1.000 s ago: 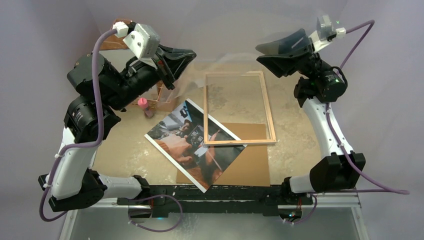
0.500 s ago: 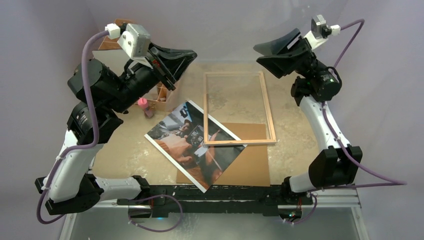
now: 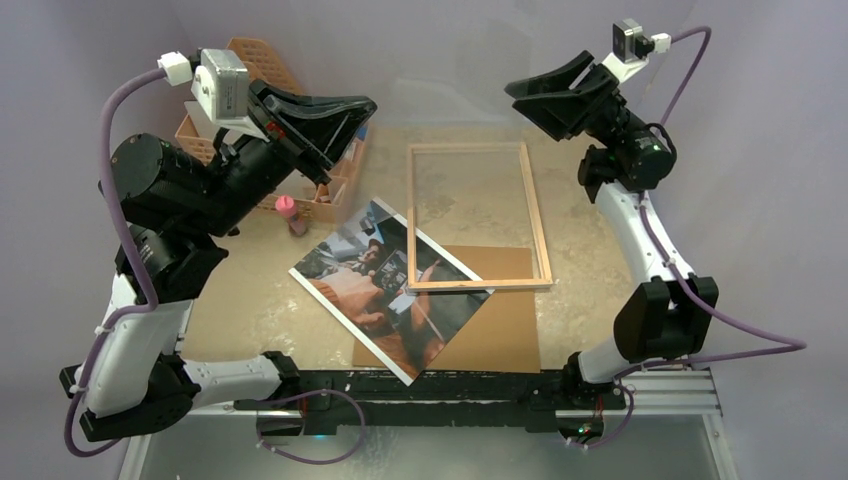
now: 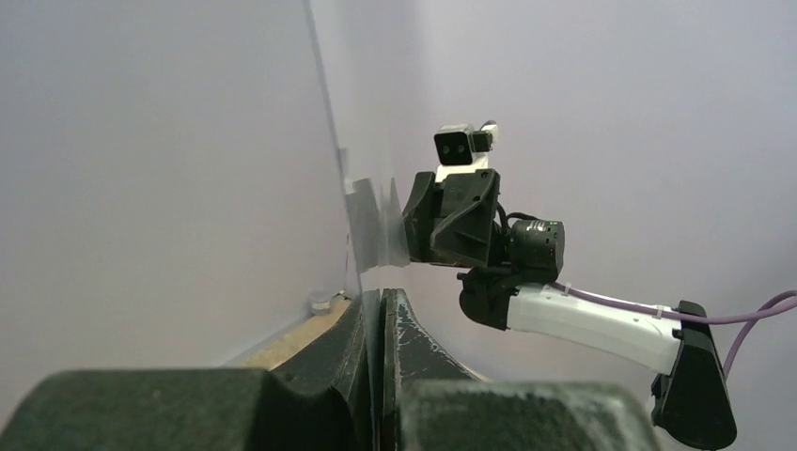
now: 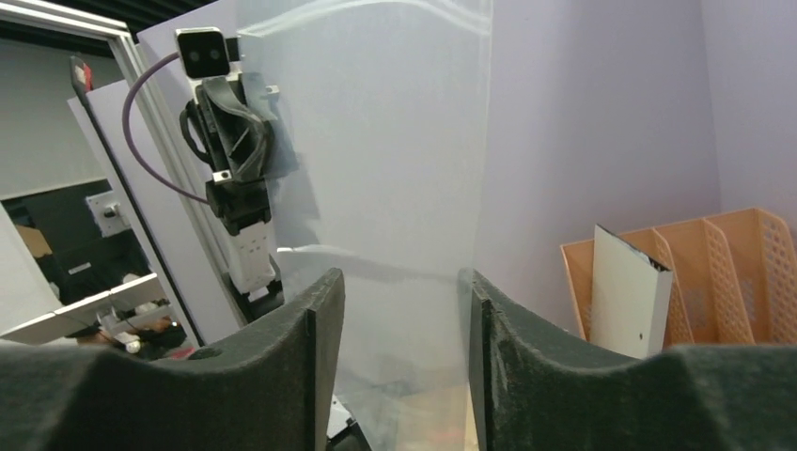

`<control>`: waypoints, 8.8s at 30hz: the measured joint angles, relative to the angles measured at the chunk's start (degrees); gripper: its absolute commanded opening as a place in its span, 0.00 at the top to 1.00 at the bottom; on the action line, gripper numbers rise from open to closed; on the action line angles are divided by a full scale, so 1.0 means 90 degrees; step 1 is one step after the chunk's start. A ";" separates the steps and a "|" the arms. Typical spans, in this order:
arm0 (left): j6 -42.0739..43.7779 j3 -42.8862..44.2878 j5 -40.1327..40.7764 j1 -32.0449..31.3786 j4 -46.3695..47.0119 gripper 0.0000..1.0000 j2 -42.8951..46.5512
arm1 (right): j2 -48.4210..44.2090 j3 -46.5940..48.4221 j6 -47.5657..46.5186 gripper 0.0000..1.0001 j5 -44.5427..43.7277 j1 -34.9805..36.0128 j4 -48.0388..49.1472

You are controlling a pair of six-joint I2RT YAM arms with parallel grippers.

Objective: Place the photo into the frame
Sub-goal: Place the photo frame item in the photo frame.

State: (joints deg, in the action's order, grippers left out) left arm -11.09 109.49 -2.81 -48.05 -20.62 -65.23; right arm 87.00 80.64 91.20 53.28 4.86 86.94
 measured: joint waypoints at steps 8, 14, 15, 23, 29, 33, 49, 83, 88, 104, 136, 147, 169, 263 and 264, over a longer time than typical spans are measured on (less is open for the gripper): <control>-0.0066 -0.0063 -0.0104 0.0000 0.0039 1.00 -0.0083 | -0.0007 0.0386 0.0080 0.47 -0.0032 0.0000 0.0044; -0.0109 -0.0085 -0.0138 0.0000 0.0049 1.00 -0.0119 | -0.0024 0.0610 0.0083 0.58 -0.0061 0.0000 0.0051; -0.0109 -0.0097 -0.0138 0.0000 0.0056 1.00 -0.0114 | -0.0044 0.0610 0.0083 0.59 -0.0124 0.0000 0.0051; -0.0151 -0.0282 -0.0119 0.0000 0.0095 1.00 -0.0087 | -0.0219 0.0607 -0.0005 0.91 -0.0289 0.0000 0.0053; -0.0155 -0.0364 0.0216 0.0000 0.0095 0.67 -0.0070 | -0.0427 0.0389 -0.0216 1.00 -0.0313 0.0000 0.0019; -0.0160 -0.0551 0.0736 0.0000 0.0085 0.25 -0.0036 | -0.0714 -0.0097 -0.0578 1.00 -0.0301 0.0000 -0.0481; -0.0952 -0.2106 0.4116 0.0005 -0.0593 0.14 -0.0109 | -0.0833 -0.1156 -0.3194 1.00 -0.0719 0.0046 -0.6584; -0.3167 -0.3633 0.2858 0.1576 -0.1705 0.14 -0.2341 | 0.2637 0.0061 -0.5316 1.00 -0.1843 0.0206 -1.0486; -0.3276 -0.3721 0.2142 0.1921 -0.1413 0.16 -0.2856 | 0.2907 0.0066 -0.5812 1.00 -0.1787 0.0012 -1.0537; -0.3240 -0.3160 0.0022 0.2841 -0.0731 0.26 -0.4932 | 0.3099 0.0107 -0.6858 1.00 -0.2057 -0.0073 -1.0962; -0.2749 -0.2431 -0.0765 0.3045 -0.0243 0.46 -0.5867 | 0.2790 0.0117 -0.7958 1.00 -0.2271 -0.0471 -1.1276; -0.2620 -0.2188 -0.0984 0.3045 -0.0231 0.49 -0.6103 | 0.2917 0.0194 -0.8131 1.00 -0.2312 -0.0471 -1.1295; -0.2521 -0.2033 -0.1333 0.3045 -0.0238 0.62 -0.6445 | 0.3128 0.0194 -0.8191 1.00 -0.2414 -0.0483 -1.1485; -0.2276 -0.3504 -0.0763 0.3045 0.1285 0.53 -0.5666 | 0.2433 -0.0799 -0.6943 0.64 -0.2118 -0.0469 -1.1570; -0.2212 -0.3473 -0.0765 0.3045 0.1214 0.53 -0.5656 | 0.2409 -0.0809 -0.6921 0.69 -0.2186 -0.0469 -1.1565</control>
State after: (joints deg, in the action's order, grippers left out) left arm -31.00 78.24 -9.69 -20.64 -9.69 -116.14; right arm 108.68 73.36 28.91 33.61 0.64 -17.15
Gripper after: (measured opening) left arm 0.464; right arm 0.415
